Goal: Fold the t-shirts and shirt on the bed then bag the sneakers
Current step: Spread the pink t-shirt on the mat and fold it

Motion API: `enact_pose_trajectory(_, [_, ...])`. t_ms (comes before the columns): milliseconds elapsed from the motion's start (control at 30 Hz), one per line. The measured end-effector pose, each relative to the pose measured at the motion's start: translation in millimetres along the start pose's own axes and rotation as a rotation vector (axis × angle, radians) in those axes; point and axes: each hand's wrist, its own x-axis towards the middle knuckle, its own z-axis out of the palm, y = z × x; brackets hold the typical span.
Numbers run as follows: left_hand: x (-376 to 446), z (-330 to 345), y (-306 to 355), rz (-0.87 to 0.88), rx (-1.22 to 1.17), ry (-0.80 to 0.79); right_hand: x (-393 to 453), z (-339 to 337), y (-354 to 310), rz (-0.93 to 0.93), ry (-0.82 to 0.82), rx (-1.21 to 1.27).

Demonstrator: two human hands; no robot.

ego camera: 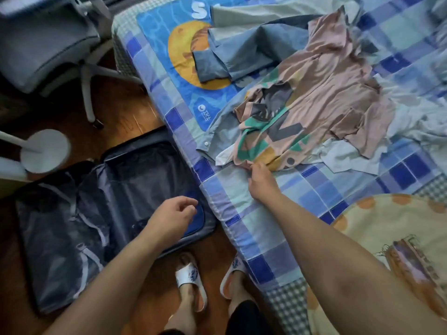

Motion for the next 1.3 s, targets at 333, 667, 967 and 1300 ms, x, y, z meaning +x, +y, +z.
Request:
enact_pose_trajectory(333, [-65.1,63.2,62.9,0.164,-0.326,-0.387,-225.0,-157.7,9.8,0.568,0.694,0.793])
enact_pose_trajectory(667, [-146.5,112.7,109.6,0.740,0.432,-0.094,-456.5,-251.0,-94.9,0.338,0.832,1.030])
enact_pose_trajectory(967, [-128.9,57.1,99.7,0.850,0.611,-0.007,-542.5,-263.8,11.7,0.386,1.242,1.150])
enact_pose_trajectory(1300, [-274.2,234.5,101.2,1.098,0.384,-0.252,-636.6,-270.7,85.3,0.188,0.892,1.148])
